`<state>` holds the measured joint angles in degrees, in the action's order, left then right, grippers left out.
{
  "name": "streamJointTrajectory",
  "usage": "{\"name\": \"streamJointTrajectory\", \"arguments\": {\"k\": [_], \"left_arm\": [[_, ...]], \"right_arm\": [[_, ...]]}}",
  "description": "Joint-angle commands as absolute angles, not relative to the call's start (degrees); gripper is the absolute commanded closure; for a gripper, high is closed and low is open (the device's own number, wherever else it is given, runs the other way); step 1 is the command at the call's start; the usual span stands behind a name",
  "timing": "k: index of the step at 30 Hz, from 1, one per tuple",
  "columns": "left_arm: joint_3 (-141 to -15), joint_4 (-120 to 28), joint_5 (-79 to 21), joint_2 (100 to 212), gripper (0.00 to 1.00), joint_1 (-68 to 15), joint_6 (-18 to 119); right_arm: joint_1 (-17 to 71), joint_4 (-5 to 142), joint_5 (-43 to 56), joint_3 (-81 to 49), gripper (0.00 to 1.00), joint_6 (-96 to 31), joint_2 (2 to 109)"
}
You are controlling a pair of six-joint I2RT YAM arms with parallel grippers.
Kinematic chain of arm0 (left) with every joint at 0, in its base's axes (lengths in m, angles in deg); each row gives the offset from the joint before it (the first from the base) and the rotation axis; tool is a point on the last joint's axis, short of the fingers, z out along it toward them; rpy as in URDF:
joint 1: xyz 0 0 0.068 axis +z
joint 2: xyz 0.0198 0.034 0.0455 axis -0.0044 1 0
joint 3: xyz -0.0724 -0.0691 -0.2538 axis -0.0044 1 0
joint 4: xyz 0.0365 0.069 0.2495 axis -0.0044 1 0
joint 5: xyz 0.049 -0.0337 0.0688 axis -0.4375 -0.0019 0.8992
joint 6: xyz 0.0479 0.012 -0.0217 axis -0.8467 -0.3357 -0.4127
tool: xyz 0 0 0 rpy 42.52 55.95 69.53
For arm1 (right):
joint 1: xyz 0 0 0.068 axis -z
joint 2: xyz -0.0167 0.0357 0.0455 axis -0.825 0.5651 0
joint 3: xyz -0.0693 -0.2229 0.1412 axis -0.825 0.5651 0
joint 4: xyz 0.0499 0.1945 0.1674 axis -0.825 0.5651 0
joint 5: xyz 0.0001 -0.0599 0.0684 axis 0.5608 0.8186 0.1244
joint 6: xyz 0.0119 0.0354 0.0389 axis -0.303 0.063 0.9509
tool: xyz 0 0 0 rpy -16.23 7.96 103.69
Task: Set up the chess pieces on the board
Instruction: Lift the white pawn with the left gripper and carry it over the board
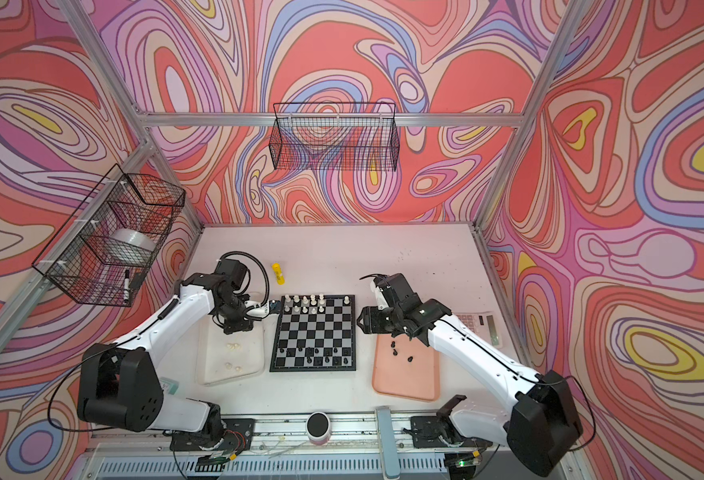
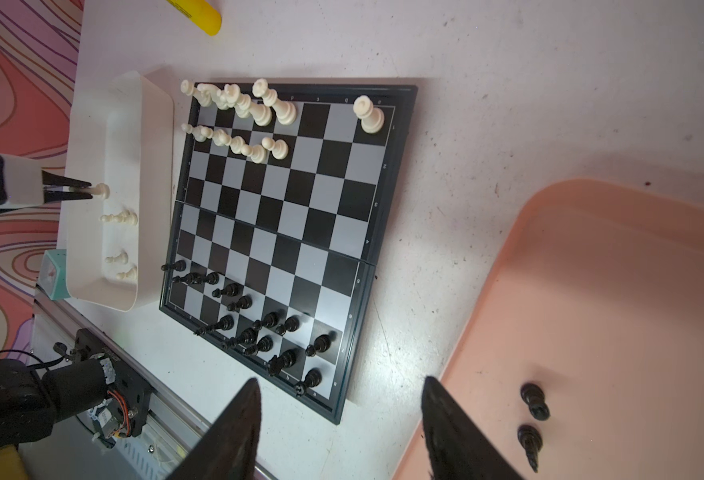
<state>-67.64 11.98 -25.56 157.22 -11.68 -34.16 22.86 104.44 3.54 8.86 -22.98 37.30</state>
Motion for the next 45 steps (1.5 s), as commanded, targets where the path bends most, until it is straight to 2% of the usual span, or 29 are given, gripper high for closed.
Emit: {"name": "streamJointTrajectory", "arguments": {"k": [1,8,16,26,45], "left_arm": [[-72.29,17.18,-27.03,158.93,0.94,-15.45,-31.09],[-86.0,20.75,-28.74,164.73,0.94,-23.36,-26.19],[-101.1,20.55,-29.71,176.66,0.94,-31.45,-22.31],[-116.4,19.79,-30.63,192.32,0.95,-36.92,-18.89],[-118.61,15.54,-28.78,200.5,0.95,-38.57,-18.18]], "right_arm": [[22.45,103.94,4.16,9.88,0.37,-23.3,36.7],[22.44,104.92,4.47,10.55,0.37,-23.17,35.2],[22.45,107.11,4.07,10.66,0.37,-22.62,32.74],[22.25,112.57,5.76,9.81,0.37,-22.15,28.62],[22.15,114.57,6.48,10.48,0.37,-22.1,27.18]]}}
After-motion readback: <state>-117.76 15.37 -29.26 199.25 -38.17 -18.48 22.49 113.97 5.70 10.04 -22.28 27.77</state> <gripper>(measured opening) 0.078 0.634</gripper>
